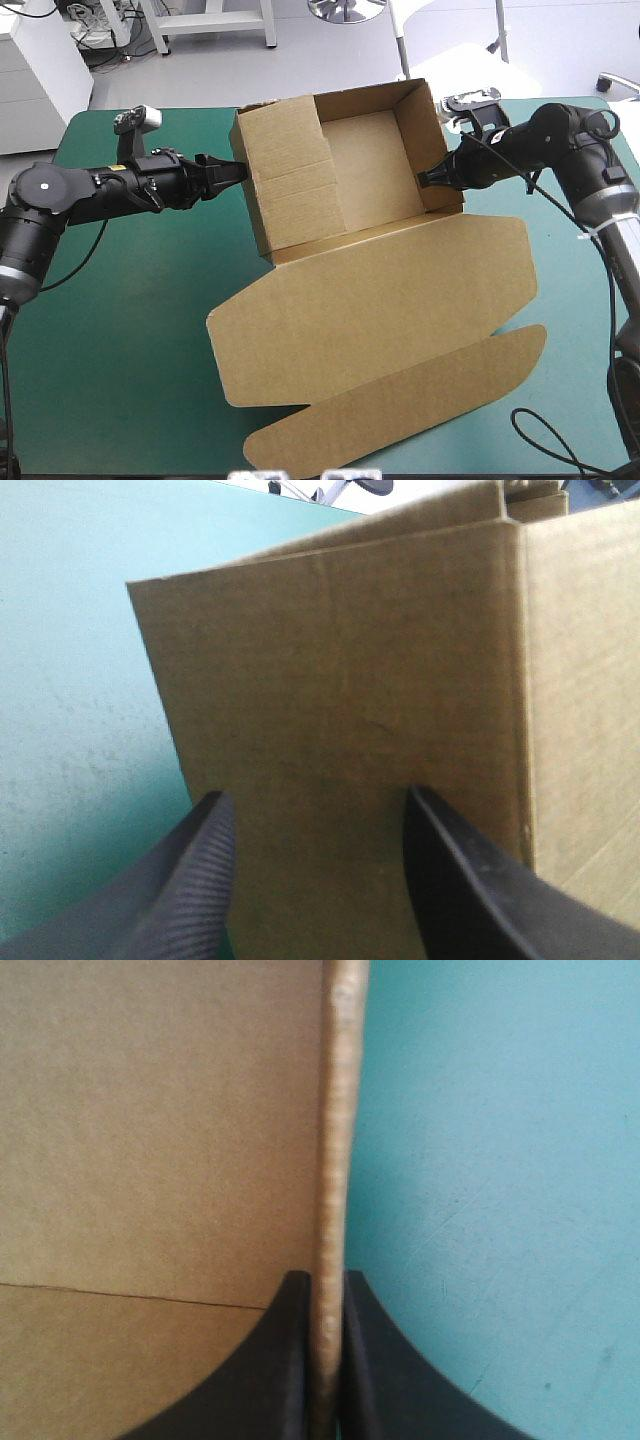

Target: Fold the box

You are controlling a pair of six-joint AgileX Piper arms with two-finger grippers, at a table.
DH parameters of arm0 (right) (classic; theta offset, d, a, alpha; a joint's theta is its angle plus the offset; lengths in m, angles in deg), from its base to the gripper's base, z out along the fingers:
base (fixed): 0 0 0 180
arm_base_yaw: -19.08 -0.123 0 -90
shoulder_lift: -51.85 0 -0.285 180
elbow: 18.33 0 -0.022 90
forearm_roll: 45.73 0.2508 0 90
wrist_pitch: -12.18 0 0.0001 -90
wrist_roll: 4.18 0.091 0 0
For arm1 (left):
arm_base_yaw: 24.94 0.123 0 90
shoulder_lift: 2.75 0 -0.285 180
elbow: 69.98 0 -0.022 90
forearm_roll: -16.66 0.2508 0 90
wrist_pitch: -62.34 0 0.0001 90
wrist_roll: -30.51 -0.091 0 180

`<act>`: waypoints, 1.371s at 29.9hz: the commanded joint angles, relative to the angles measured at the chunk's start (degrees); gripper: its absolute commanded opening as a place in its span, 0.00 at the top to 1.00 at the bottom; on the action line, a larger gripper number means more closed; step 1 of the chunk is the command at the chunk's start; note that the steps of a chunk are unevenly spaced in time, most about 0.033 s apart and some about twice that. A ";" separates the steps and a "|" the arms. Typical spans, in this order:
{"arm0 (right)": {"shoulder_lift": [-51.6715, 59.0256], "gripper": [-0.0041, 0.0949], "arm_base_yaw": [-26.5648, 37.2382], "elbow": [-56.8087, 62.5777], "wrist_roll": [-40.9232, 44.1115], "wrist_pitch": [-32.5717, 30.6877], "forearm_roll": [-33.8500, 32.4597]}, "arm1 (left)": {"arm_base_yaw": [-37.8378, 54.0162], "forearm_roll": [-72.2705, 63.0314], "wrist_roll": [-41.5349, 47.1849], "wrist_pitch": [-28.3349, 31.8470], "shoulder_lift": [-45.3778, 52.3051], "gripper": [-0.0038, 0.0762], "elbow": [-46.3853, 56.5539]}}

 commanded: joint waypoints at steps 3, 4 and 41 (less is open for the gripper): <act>2.35 0.97 0.02 -1.78 0.00 1.97 1.22 | -0.35 -7.26 0.20 -0.29 1.97 0.48 -2.05; 2.35 0.97 0.02 -1.78 0.11 1.84 1.01 | -0.35 -7.88 0.20 -0.45 1.97 0.48 -2.05; 2.35 0.97 0.02 -1.78 0.11 0.77 1.08 | -4.77 13.43 16.31 -2.63 2.09 0.48 -4.69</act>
